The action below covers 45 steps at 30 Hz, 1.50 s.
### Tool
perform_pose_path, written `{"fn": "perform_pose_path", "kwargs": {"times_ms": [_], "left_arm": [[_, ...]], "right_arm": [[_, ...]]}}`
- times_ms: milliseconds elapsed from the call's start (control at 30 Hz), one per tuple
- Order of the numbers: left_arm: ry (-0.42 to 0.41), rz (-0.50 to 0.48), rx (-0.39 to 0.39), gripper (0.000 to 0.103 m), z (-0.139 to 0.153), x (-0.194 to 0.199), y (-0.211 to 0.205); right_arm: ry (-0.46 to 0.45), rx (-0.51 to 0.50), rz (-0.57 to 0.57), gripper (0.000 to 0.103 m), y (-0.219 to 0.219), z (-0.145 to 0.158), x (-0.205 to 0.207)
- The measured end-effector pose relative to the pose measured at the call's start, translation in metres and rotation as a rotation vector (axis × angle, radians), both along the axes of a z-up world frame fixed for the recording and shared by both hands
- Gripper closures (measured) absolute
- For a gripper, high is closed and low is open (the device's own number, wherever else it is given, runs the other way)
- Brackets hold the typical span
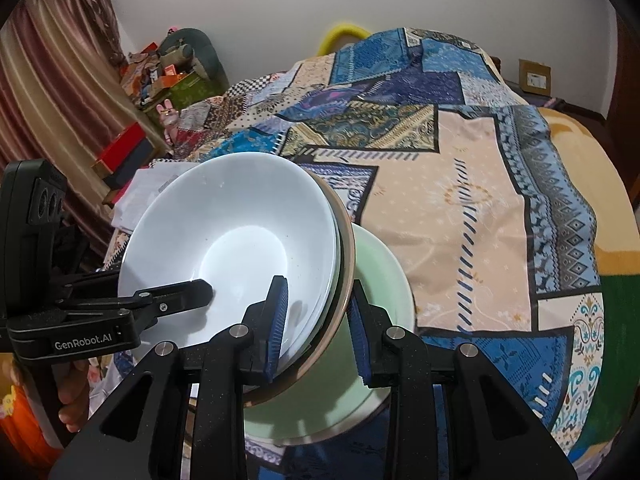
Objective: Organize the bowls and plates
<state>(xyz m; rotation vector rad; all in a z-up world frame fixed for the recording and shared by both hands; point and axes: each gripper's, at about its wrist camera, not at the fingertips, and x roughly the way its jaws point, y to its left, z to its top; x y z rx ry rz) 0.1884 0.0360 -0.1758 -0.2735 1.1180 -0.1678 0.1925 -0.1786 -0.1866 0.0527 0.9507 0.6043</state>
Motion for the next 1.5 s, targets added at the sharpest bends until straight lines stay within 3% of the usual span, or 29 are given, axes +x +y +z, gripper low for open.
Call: {"fn": "perform_pose_path", "kwargs": {"times_ms": [567, 700, 900, 1300, 1500], "left_arm": [[0.033, -0.013, -0.041, 0.061, -0.016, 0.011, 0.002], [0.025, -0.006, -0.048, 0.06, -0.013, 0.009, 0.005], [-0.071, 0.006, 0.031, 0.06, 0.019, -0.007, 0.007], [-0.298, 0.068, 0.066, 0.06, 0.105, -0.053, 0.016], [-0.448, 0.089, 0.118, 0.052, 0.146, -0.083, 0.01]], "right_arm": [[0.058, 0.038, -0.018, 0.072, -0.011, -0.018, 0.009], [-0.002, -0.005, -0.019, 0.072, -0.008, -0.009, 0.001], [-0.062, -0.023, -0.03, 0.072, -0.015, 0.009, -0.008], [-0.236, 0.051, -0.019, 0.072, -0.014, 0.072, -0.043], [-0.349, 0.097, -0.014, 0.072, -0.018, 0.108, -0.067]]}}
